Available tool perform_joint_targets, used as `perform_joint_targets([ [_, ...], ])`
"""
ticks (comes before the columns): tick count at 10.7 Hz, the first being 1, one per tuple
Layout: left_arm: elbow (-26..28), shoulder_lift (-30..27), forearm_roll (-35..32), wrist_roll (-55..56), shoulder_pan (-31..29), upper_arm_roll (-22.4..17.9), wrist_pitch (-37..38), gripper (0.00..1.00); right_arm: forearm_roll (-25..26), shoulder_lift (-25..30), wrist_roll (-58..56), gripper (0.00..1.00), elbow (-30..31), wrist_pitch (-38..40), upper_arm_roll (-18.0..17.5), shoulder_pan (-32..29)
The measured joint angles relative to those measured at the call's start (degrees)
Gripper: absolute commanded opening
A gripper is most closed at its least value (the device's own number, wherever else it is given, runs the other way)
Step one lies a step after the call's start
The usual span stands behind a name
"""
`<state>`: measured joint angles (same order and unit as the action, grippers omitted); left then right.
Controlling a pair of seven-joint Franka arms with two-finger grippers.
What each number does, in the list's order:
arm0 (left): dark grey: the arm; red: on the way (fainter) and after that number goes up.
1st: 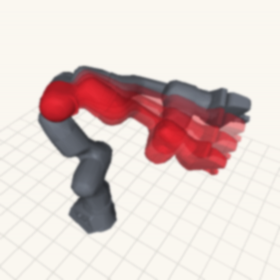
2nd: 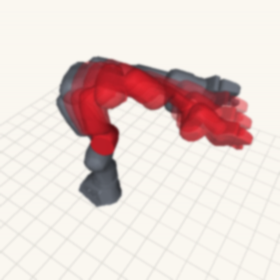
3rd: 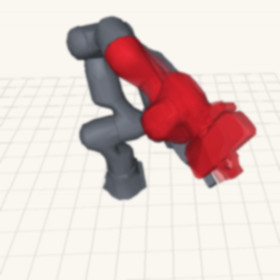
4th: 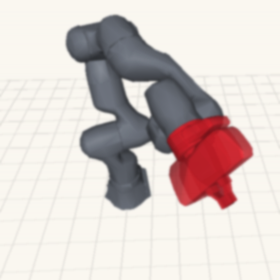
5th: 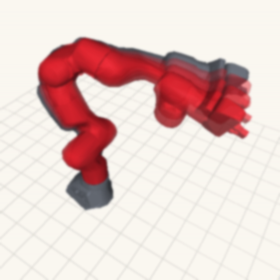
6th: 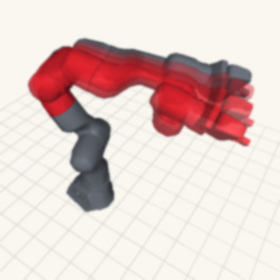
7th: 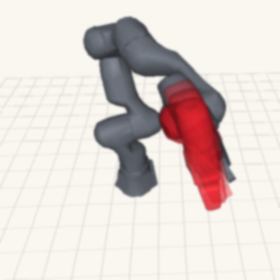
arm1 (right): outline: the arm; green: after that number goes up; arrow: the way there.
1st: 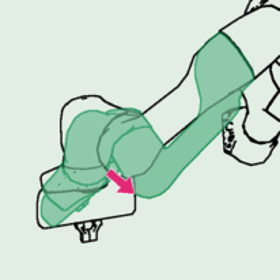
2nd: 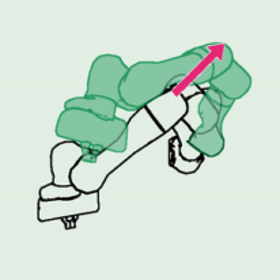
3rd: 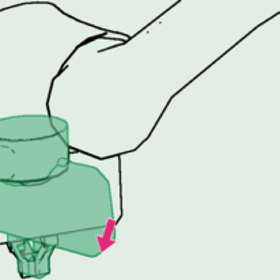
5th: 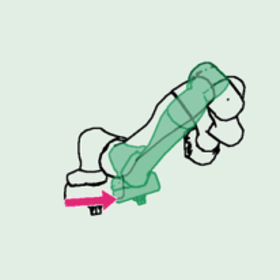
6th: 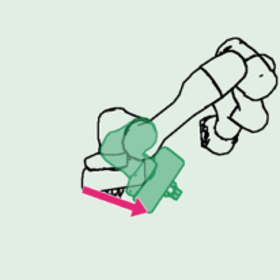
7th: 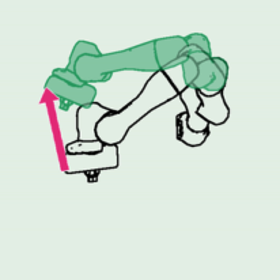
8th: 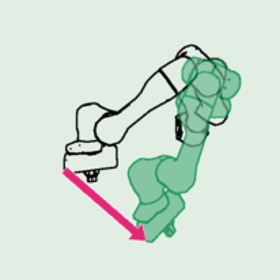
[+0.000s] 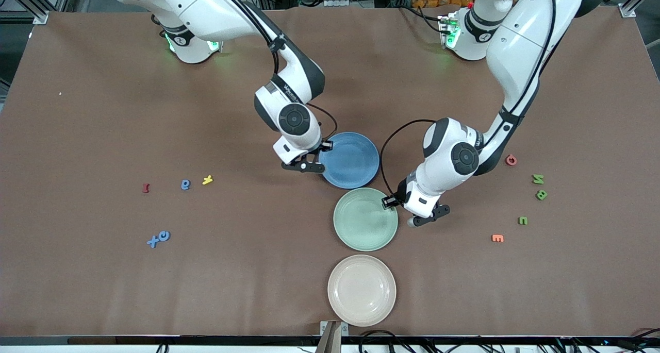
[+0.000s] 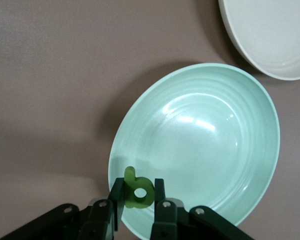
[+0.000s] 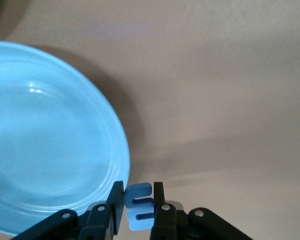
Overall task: Sort letters by color into matching plates
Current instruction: 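Carry the blue E to the blue plate while the left gripper carries b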
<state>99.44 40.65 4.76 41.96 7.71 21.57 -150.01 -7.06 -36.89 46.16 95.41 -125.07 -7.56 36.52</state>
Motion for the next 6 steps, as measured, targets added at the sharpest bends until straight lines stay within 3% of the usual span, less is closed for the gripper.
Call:
perform_joint_targets([
  [2, -0.1, 0.8, 0.0, 0.4, 0.0, 0.0, -1.1, 0.00, -0.2, -0.6, 1.9, 0.05, -0.9, 0.0, -0.8, 0.2],
  [3, -0.2, 1.0, 0.0, 0.7, 0.0, 0.0, -1.5, 0.08, -0.4, -1.1, 2.5, 0.05, -1.8, 0.0, -0.8, 0.3],
  [4, -0.3, 1.1, 0.0, 0.8, 0.0, 0.0, -1.8, 0.40, -0.4, -1.5, 2.7, 0.05, -2.7, 0.0, -0.8, 0.3],
  [5, -0.3, 1.2, 0.0, 0.9, 0.0, 0.0, -2.0, 0.78, -0.5, -1.9, 2.8, 0.05, -3.4, 0.0, -0.8, 0.3],
  [6, -0.4, 1.2, 0.0, 0.9, 0.0, 0.0, -2.1, 1.00, -0.5, -2.2, 2.8, 0.05, -4.0, 0.0, -0.9, 0.4],
])
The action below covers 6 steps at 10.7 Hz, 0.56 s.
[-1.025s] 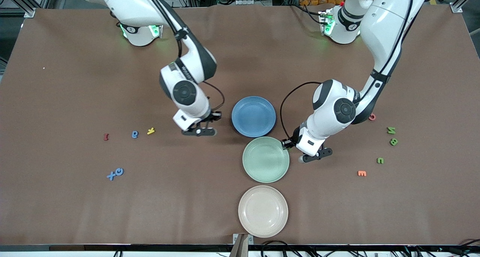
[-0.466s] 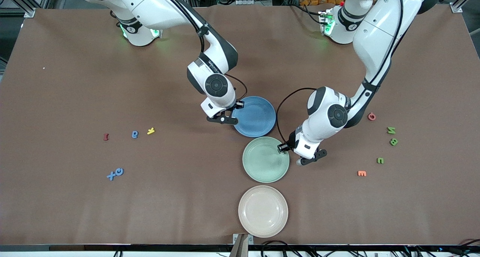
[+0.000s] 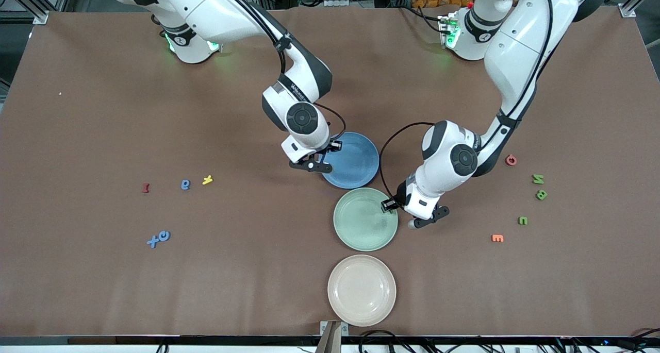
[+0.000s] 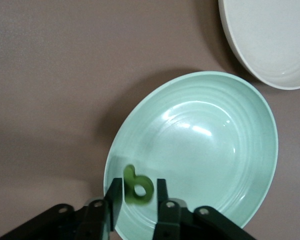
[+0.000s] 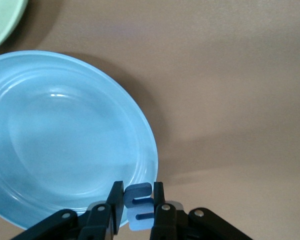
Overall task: Sort letters by color into matching plates
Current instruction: 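Carry the blue E to the blue plate while the left gripper carries b, then release both letters onto their plates and grasp the green u with the left gripper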
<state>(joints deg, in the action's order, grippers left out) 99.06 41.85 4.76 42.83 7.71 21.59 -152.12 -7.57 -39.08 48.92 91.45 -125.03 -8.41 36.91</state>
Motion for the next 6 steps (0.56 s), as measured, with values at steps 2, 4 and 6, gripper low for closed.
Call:
perform_joint_targets([
  [2, -0.2, 0.0, 0.0, 0.0, 0.0, 0.0, -0.1, 1.00, -0.8, -0.5, 0.1, 0.05, -1.2, 0.0, 0.0, 0.2],
  [4, -0.4, 0.0, 0.0, 0.0, 0.0, 0.0, -0.2, 1.00, -2.6, -0.9, 0.1, 0.07, -2.1, 0.0, 0.0, 0.2],
  [6, -1.5, -0.7, 0.0, 0.0, -0.4, 0.0, -0.6, 1.00, -4.4, -1.9, 0.4, 0.10, -3.7, 0.0, 0.0, 0.2],
])
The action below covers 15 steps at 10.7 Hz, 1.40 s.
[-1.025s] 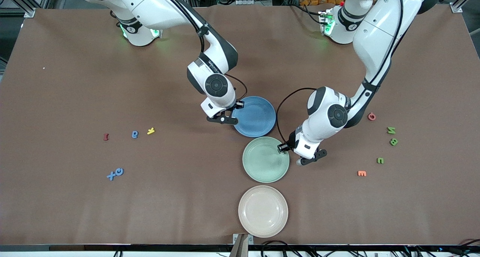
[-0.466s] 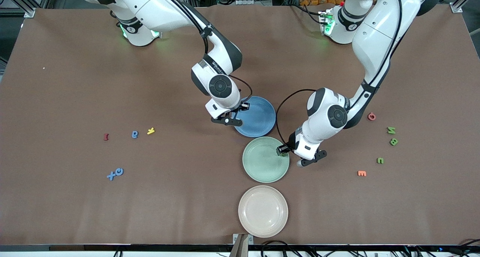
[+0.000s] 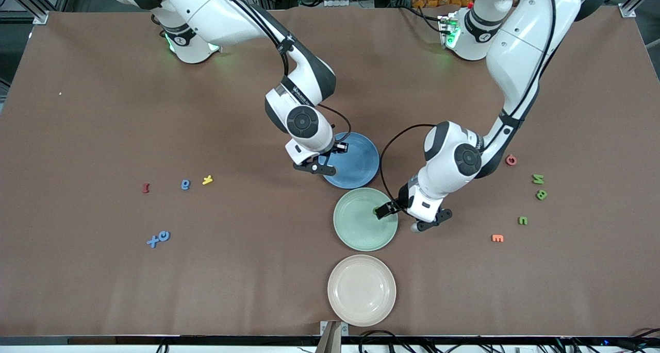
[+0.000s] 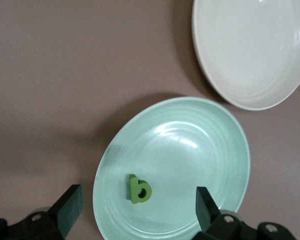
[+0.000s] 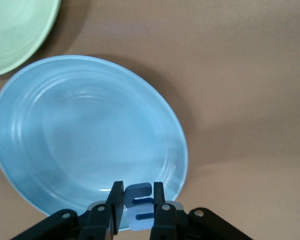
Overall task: Sort letters by color into matching plates
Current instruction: 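Release both letters onto their plates and grasp the green u with the left gripper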
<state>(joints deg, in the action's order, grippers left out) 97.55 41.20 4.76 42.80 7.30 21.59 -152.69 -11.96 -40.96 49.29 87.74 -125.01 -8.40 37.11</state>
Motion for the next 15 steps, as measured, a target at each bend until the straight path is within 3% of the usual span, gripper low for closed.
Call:
perform_joint_targets([
  [1, -0.4, -1.4, 0.0, -0.9, -0.9, -0.1, 1.8, 1.00, -0.8, -0.6, 0.0, 0.11, -1.1, -0.1, 0.0, 0.0],
  [2, -0.7, -3.4, -0.2, -3.6, -2.5, -0.4, 5.5, 1.00, -1.1, -1.2, 0.1, 0.45, -2.1, -0.1, 0.1, 0.0],
  [3, -0.7, -5.5, -1.1, -7.4, -4.4, -1.0, 9.4, 1.00, -1.3, -1.7, 0.2, 0.99, -3.0, -0.1, 0.1, 0.0],
  [6, -0.5, -8.9, -6.3, -22.4, -11.3, -2.2, 17.9, 1.00, -1.3, -2.2, 0.3, 1.00, -4.4, -0.2, 0.3, -0.1],
  [10, 1.1, -8.7, -8.2, -43.5, -17.9, -6.5, 19.6, 1.00, -0.5, -2.3, 0.2, 1.00, -4.9, -0.1, 1.1, -0.3],
  [13, 1.5, -7.9, -8.3, -49.2, -19.6, -10.0, 19.5, 1.00, 1.7, -1.5, -1.2, 1.00, -5.9, 3.1, 4.0, -3.1],
  [15, 1.5, -6.9, -8.3, -49.5, -19.8, -11.6, 17.8, 1.00, 2.6, 0.1, -8.3, 1.00, -6.2, 6.8, 5.7, -7.6],
])
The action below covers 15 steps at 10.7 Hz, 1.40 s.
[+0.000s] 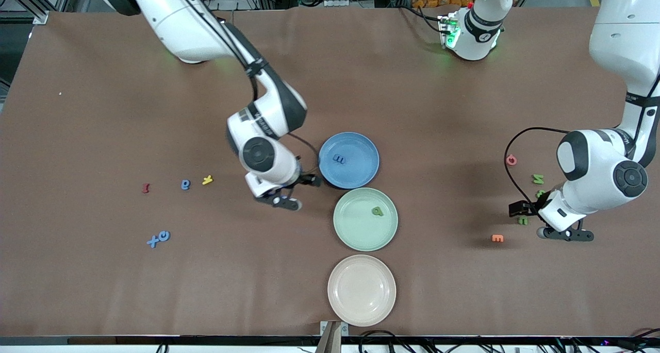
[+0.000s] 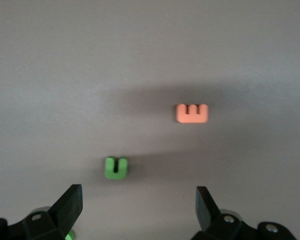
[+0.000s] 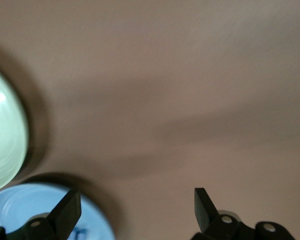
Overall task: Sort letters by color into matching plates
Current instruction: 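Release both letters onto their plates and grasp the green u with the left gripper, then carry the green u to the green plate while the right gripper reaches blue a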
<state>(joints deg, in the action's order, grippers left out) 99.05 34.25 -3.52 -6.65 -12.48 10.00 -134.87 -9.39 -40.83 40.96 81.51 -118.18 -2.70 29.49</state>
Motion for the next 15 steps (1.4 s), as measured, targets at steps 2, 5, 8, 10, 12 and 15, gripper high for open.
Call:
perform_joint_targets([
  [2, 0.1, 2.1, 0.0, 0.0, -0.1, -1.0, -3.3, 0.94, 0.3, 1.9, -7.7, 1.00, 0.0, 2.2, 0.5, -5.3],
  [5, 0.0, 5.5, -0.6, -0.1, -0.2, -2.5, -6.1, 0.79, 2.1, 4.8, -17.6, 1.00, 2.2, 3.4, 0.7, -11.7],
  [8, -0.2, 6.6, -6.7, -0.1, -0.2, -2.6, -6.3, 0.66, 5.9, 9.0, -27.4, 1.00, 7.5, 3.4, 1.8, -17.2],
  [10, -0.2, 6.7, -7.1, -0.1, -0.2, -2.5, -6.3, 0.48, 6.8, 10.5, -31.4, 1.00, 10.0, 2.6, 2.1, -19.7],
  [12, -0.4, 6.7, -7.2, -0.1, -0.1, -2.5, -6.3, 0.16, 7.9, 11.2, -34.3, 1.00, 14.2, -2.8, 2.1, -21.2],
  [15, -0.8, 6.4, -7.3, -0.1, 0.1, -2.4, -6.2, 0.00, 8.4, 14.2, -41.6, 1.00, 24.1, -11.5, 2.2, -23.8],
])
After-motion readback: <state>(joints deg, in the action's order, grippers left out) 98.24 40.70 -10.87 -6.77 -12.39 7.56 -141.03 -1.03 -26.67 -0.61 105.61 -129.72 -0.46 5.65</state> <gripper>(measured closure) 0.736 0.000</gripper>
